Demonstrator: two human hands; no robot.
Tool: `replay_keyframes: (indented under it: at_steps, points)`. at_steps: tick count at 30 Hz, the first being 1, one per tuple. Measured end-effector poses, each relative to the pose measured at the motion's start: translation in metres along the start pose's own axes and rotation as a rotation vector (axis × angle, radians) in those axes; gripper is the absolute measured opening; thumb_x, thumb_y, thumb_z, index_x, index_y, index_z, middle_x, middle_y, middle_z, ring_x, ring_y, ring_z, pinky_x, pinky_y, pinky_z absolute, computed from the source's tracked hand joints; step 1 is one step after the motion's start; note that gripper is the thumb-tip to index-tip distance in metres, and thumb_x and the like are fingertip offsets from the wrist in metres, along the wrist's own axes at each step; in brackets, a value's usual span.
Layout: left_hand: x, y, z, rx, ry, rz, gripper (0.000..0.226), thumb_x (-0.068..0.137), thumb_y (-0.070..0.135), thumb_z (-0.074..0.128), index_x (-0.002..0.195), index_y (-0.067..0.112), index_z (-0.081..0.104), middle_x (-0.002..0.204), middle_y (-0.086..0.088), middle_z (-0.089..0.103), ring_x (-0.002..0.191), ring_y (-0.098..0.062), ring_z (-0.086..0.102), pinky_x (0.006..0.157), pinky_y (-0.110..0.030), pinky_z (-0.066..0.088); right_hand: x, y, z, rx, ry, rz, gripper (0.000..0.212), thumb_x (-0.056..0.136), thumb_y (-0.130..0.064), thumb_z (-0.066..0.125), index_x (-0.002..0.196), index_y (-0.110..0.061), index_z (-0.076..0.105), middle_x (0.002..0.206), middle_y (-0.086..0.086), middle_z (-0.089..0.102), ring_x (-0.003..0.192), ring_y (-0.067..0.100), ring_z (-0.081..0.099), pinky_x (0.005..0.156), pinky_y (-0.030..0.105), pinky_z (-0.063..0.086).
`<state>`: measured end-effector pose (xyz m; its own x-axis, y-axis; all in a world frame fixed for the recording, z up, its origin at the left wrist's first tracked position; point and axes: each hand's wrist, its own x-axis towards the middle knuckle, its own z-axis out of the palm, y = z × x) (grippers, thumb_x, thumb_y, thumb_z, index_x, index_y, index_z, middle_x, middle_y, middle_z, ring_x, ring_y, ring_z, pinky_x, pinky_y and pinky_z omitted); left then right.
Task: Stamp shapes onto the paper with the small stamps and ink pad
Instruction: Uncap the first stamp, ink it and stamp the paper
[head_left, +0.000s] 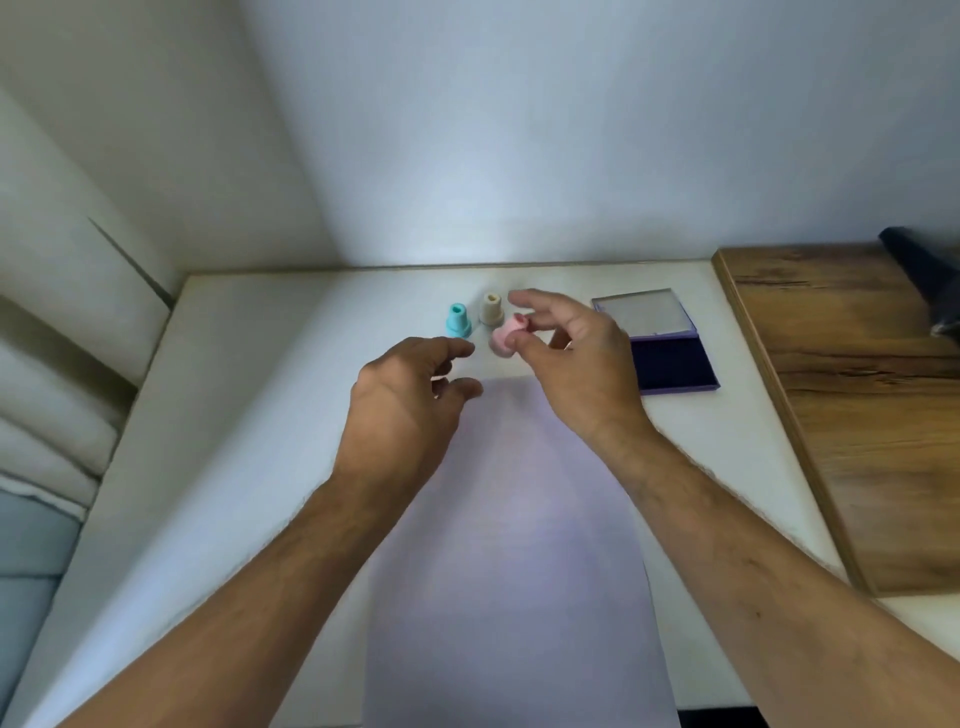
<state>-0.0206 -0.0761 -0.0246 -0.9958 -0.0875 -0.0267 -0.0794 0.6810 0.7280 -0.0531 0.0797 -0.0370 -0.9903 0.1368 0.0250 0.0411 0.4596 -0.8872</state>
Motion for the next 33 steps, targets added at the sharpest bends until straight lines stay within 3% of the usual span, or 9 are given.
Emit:
replay_keyframes:
  at_steps: [3,5,8,11,15,20,27,33]
  points:
    - [-0.003,0.005,-0.011,-0.090,-0.012,-0.066,0.049,0.080,0.026,0.081,0.126,0.032,0.065,0.120,0.013,0.068,0.101,-0.004,0.067,0.085,-0.018,0.052,-0.009,-0.011,0.005,0.244,-0.154,0.154,0.027,0.082,-0.027,0.075,0.110,-0.025,0.074,0.093,-0.010,0.076,0.077,0.001,0.066,0.075,0.020,0.054]
    - [-0.006,0.004,-0.019,-0.139,-0.033,-0.113,0.053,0.080,0.024,0.082,0.128,0.034,0.062,0.122,0.019,0.065,0.100,0.000,0.067,0.075,-0.011,0.052,-0.011,-0.016,0.007,0.332,-0.214,0.224,0.023,0.081,-0.027,0.076,0.104,-0.021,0.076,0.088,-0.004,0.077,0.069,0.009,0.067,0.068,0.026,0.056]
    - [-0.014,-0.005,-0.032,-0.208,-0.007,-0.149,0.043,0.081,0.020,0.079,0.119,0.035,0.066,0.112,0.020,0.068,0.086,0.008,0.069,0.056,-0.002,0.045,-0.015,-0.021,0.009,0.527,-0.340,0.357,0.019,0.081,-0.017,0.076,0.096,-0.007,0.075,0.085,0.009,0.076,0.068,0.021,0.067,0.069,0.034,0.058]
    - [-0.018,-0.012,-0.038,-0.271,-0.005,-0.108,0.029,0.079,0.016,0.080,0.101,0.034,0.072,0.095,0.014,0.075,0.081,0.007,0.070,0.063,-0.004,0.048,-0.020,-0.024,0.012,0.672,-0.419,0.447,0.017,0.082,-0.010,0.073,0.095,0.001,0.073,0.081,0.016,0.073,0.071,0.028,0.068,0.070,0.035,0.059]
    - [-0.005,-0.011,-0.034,-0.334,-0.033,-0.032,0.027,0.078,0.013,0.082,0.096,0.032,0.074,0.088,0.014,0.076,0.084,0.001,0.072,0.070,-0.010,0.053,-0.017,-0.021,0.012,0.793,-0.405,0.509,0.022,0.085,-0.007,0.069,0.105,0.003,0.069,0.089,0.020,0.072,0.078,0.028,0.069,0.073,0.035,0.061]
    - [0.005,-0.012,-0.023,-0.404,-0.043,0.033,0.030,0.076,0.009,0.084,0.100,0.026,0.077,0.095,0.013,0.077,0.086,-0.004,0.074,0.079,-0.020,0.058,-0.009,-0.016,0.006,0.870,-0.378,0.523,0.024,0.086,-0.006,0.068,0.109,0.000,0.069,0.093,0.016,0.074,0.079,0.024,0.072,0.072,0.032,0.060]
    - [0.011,-0.018,-0.016,-0.421,-0.034,0.037,0.036,0.075,0.009,0.085,0.104,0.027,0.077,0.094,0.011,0.077,0.084,-0.005,0.074,0.079,-0.021,0.059,-0.008,-0.012,0.008,0.869,-0.368,0.536,0.023,0.092,-0.016,0.062,0.105,0.001,0.071,0.091,0.016,0.075,0.079,0.023,0.073,0.069,0.029,0.061]
    - [0.011,-0.018,-0.016,-0.385,-0.025,0.157,0.038,0.076,0.006,0.083,0.109,0.023,0.077,0.101,0.011,0.073,0.082,-0.006,0.072,0.076,-0.016,0.055,-0.009,-0.013,0.011,0.850,-0.383,0.561,0.025,0.091,-0.021,0.062,0.098,0.001,0.072,0.085,0.015,0.075,0.077,0.022,0.073,0.066,0.028,0.060]
